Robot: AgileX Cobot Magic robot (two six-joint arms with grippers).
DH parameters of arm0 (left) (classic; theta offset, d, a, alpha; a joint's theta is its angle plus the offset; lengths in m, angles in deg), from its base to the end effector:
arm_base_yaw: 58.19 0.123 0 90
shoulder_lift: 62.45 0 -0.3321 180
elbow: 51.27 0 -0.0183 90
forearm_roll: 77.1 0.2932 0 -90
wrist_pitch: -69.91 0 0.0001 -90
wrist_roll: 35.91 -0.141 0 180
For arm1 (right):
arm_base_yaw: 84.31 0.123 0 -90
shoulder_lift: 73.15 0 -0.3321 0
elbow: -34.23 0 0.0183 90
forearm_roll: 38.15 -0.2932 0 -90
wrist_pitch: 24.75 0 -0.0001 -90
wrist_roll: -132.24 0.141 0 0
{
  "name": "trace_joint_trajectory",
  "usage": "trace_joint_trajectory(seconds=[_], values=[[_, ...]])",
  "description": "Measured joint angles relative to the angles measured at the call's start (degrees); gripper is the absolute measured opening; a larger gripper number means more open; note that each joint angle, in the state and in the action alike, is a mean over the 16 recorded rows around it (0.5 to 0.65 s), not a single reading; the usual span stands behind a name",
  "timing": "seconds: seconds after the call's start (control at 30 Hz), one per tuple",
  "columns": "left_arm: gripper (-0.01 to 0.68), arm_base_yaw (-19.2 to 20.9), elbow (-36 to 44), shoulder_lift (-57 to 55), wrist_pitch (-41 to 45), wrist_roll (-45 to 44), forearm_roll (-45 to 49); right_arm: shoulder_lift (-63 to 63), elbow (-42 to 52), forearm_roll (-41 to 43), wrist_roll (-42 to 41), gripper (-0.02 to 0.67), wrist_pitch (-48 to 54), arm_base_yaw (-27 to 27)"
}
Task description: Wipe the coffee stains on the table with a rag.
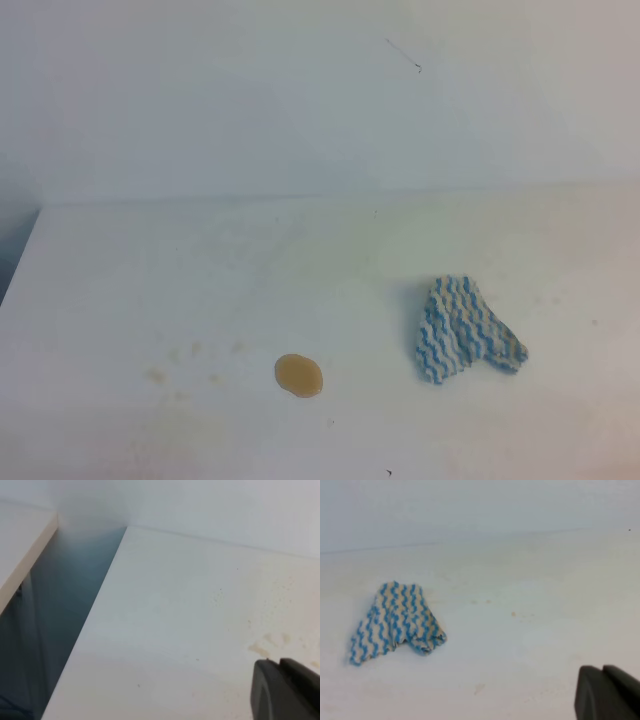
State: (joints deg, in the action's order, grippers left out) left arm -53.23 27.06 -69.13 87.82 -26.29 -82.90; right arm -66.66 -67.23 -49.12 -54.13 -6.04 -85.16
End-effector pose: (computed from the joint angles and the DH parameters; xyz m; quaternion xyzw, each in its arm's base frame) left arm 0.0981 0.0041 0.1740 -0.1269 0.7713 -0.0674 0.6200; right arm 0.0975 0.0072 0.1714 0.0145 0.7846 0.0412 0.6184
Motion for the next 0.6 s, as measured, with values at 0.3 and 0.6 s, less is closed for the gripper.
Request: trace_joint_trajectory(seconds=[0.3, 0.6], values=[[-0.001, 0.0, 0.0, 0.0, 0.1, 0.0, 0.0, 0.1, -0.1, 0.0, 0.0, -0.004, 0.0, 0.0], [-0.001, 0.0, 0.0, 0.0, 0.4, 0.0, 0.0, 0.2, -0.2, 0.0, 0.0, -0.004, -0.1, 0.0]])
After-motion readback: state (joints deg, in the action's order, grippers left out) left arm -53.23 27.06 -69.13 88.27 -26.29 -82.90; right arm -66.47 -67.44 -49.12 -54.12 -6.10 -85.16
